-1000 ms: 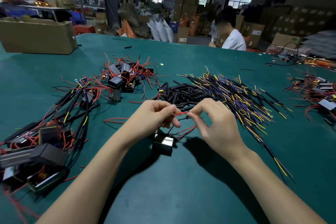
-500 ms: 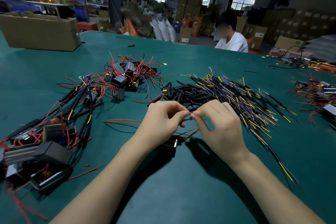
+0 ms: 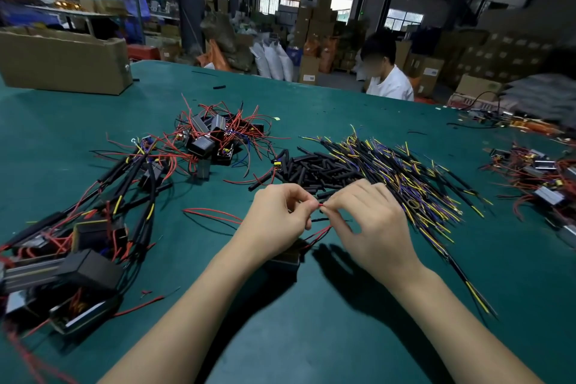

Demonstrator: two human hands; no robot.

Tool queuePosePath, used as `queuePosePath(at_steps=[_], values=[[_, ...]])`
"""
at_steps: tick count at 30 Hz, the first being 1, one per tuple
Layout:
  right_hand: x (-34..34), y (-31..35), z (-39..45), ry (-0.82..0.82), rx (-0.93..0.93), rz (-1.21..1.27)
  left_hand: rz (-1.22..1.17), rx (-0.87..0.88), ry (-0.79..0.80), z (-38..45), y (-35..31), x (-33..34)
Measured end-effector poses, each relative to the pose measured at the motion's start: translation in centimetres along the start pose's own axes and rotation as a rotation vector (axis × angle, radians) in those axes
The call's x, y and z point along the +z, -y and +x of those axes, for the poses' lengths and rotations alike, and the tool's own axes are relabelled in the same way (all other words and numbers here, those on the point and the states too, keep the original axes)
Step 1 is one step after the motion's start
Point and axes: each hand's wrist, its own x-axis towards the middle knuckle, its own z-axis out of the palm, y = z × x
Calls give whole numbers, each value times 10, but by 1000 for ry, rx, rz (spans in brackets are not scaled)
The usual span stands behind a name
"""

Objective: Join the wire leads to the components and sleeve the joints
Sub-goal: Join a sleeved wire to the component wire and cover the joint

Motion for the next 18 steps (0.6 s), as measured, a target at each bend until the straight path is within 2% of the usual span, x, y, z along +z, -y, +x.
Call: queuePosePath(at_steps=[2, 5, 6, 8, 13, 18], values=[[-4, -4, 1, 26, 213, 214, -33, -8, -46, 0, 0, -1], [-10, -25, 8, -100, 639, 482, -102, -18, -115, 1, 1, 0], [-11, -37, 10, -116, 764, 502, -102, -2, -121, 1, 1, 1], [-11, -60, 12, -20, 942, 414, -84, 56, -122, -1, 3, 5], [6, -86, 3, 299, 1009, 102, -36, 164, -180, -5, 8, 14], [18, -88, 9, 379, 1031, 29, -143, 168, -276, -5, 7, 13]])
